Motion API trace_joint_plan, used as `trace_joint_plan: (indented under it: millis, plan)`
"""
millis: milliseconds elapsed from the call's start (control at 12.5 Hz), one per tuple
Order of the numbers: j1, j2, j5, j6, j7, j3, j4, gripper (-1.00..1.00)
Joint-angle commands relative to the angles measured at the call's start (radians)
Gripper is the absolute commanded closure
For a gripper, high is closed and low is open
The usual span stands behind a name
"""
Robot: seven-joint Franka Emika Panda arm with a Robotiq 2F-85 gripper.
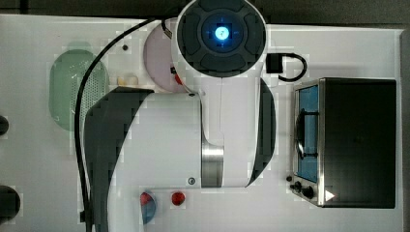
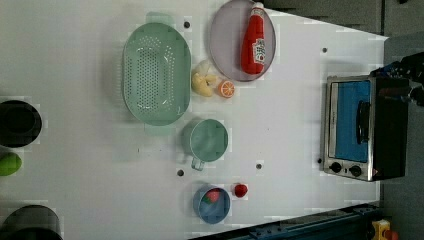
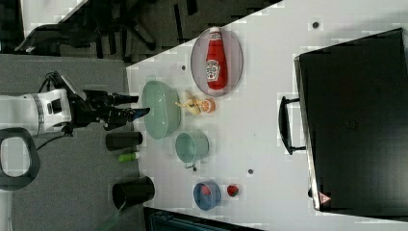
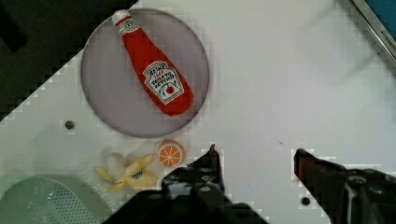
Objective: Flap open oven.
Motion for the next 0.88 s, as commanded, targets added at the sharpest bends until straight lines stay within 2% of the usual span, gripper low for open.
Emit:
trace_joint_plan:
  millis: [80,240,400,480,880]
  plan:
    - [-0.054,-0.355,-0.065,-0.151,0.089,-0.061,-0.265,-0.57]
    - [-0.054,-0.355,-0.065,-0.151,0.089,-0.061,-0.265,-1.00]
    - [-0.054,-0.356,-0.065,-0.151,0.089,-0.061,-0.265,-1.00]
    - [-0.054,-0.355,-0.065,-0.151,0.089,-0.061,-0.265,-0.90]
    - [-0.055,-0.354,-0.065,-0.151,0.089,-0.064,-0.266,0.32]
